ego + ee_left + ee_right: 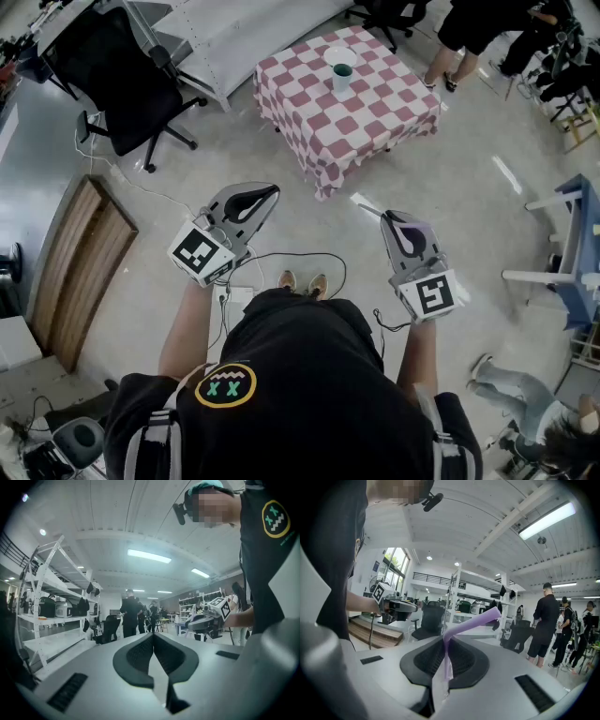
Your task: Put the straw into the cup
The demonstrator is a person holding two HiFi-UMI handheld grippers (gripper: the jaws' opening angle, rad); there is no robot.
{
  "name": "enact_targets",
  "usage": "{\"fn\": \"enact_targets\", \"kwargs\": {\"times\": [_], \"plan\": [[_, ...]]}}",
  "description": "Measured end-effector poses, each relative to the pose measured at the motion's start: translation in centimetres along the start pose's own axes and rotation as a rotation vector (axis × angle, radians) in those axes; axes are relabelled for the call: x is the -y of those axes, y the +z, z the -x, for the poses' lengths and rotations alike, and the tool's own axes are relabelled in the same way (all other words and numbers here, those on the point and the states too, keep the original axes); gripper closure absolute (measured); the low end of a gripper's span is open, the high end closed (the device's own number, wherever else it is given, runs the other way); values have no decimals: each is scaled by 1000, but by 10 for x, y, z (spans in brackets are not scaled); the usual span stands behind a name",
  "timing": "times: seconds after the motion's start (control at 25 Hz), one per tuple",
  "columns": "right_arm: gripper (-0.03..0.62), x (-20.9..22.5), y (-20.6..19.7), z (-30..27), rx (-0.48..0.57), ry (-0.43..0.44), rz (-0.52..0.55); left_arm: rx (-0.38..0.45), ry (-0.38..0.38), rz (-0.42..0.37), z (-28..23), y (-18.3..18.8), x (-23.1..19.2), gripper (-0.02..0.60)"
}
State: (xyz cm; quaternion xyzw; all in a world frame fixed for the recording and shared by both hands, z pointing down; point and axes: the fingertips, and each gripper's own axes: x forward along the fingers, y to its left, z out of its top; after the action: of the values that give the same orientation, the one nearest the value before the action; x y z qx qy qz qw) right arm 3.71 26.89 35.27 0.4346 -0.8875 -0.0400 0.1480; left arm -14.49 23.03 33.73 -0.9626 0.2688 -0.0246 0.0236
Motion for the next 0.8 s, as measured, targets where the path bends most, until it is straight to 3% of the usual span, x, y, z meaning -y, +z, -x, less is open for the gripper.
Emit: {"fn": "enact_targets", "kwargs": {"times": [0.8], "plan": [[546,5,-1,-8,3,4,-18,-7,5,7,-5,-4,-9,563]]}}
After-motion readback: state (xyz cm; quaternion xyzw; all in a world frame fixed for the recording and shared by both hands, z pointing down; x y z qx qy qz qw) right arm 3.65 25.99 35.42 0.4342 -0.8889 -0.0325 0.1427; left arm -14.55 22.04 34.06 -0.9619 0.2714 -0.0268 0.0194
